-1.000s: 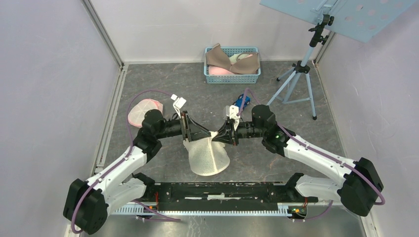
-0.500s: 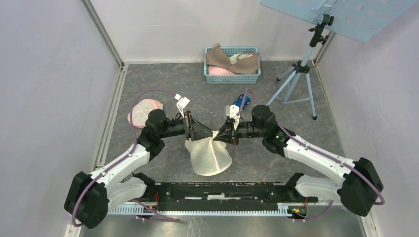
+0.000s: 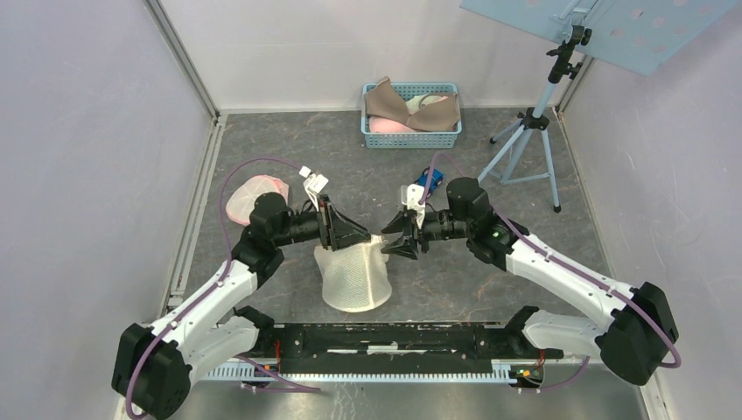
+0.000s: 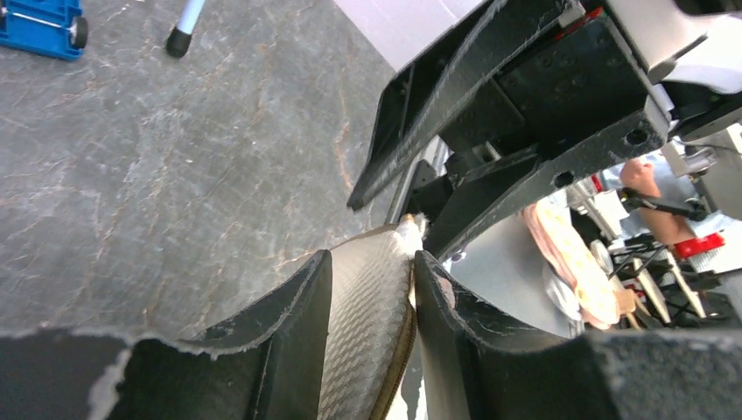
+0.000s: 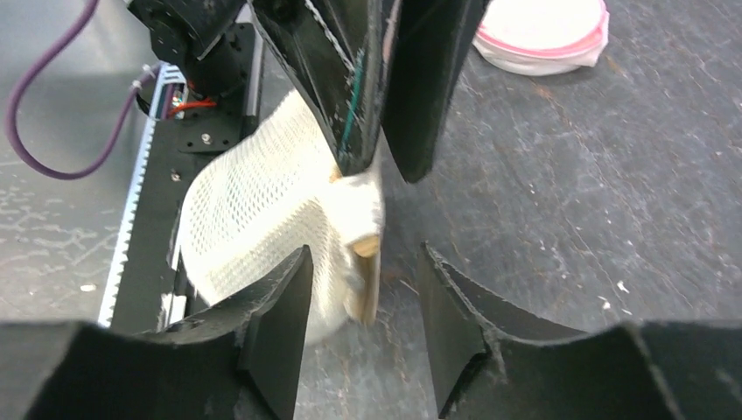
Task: Unzip the laundry bag and remove the bra
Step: Adjust the laundry bag at the center of the board.
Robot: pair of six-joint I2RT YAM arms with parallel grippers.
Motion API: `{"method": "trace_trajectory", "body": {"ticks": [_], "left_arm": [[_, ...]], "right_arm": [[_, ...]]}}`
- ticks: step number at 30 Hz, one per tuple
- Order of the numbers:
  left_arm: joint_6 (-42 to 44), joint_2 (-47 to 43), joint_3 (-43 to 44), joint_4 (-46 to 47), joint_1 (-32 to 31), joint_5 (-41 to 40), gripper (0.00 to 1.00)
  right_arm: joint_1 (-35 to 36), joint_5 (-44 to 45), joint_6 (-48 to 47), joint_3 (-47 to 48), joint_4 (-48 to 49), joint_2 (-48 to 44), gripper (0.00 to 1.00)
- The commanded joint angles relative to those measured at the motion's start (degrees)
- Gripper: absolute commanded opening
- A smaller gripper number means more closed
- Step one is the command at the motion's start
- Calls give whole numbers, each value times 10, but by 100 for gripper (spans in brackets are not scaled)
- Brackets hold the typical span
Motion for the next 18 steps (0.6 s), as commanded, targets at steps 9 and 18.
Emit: {"method": "trace_trajectory", "body": {"ticks": [9,18], "left_arm": [[234,0,56,-84,16,101,2],[226,-5,41,-56,16,73,2]], "right_arm": [[-32,-55,-132,43,-118,-22,44],[-26,-108,109,-19,43,-2,33]]}}
